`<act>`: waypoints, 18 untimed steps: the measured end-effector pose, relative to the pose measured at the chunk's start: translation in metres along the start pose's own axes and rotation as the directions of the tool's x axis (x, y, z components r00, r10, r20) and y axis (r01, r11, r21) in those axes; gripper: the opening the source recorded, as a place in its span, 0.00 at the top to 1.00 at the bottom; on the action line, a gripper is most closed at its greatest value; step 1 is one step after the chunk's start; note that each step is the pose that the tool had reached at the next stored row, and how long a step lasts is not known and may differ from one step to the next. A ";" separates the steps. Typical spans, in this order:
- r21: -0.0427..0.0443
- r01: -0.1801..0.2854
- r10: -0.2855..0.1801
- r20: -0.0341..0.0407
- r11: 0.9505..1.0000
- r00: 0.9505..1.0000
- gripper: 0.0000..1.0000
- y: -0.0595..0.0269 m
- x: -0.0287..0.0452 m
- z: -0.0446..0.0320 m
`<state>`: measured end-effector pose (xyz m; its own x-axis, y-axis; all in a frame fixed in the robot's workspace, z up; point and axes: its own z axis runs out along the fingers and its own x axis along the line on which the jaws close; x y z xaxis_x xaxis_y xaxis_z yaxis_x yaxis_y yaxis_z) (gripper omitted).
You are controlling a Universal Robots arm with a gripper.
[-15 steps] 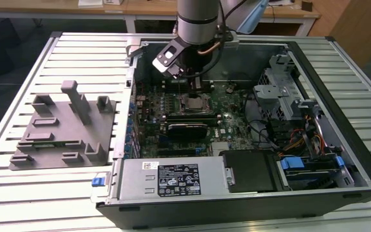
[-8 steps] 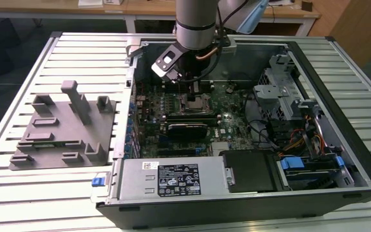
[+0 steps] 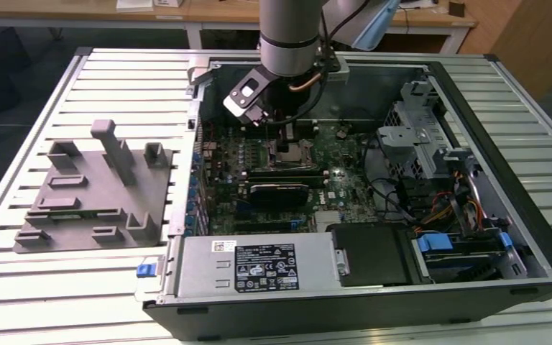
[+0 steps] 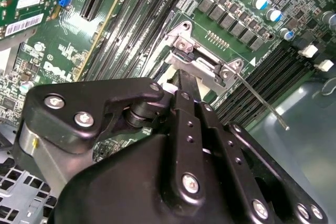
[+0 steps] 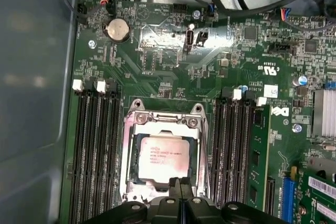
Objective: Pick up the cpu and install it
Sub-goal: 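Close the cpu cover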
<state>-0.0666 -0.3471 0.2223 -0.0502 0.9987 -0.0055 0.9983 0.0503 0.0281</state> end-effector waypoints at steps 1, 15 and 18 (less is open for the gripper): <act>0.000 0.000 0.000 0.000 1.000 1.000 0.89 -0.0006 0.0000 0.0003; 0.000 0.000 0.000 0.000 1.000 1.000 0.89 -0.0040 0.0002 0.0071; 0.000 0.000 0.000 0.000 1.000 1.000 0.89 -0.0048 0.0003 0.0101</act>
<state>-0.0712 -0.3471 0.2120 -0.0502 0.9987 -0.0054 0.9983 0.0503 0.0282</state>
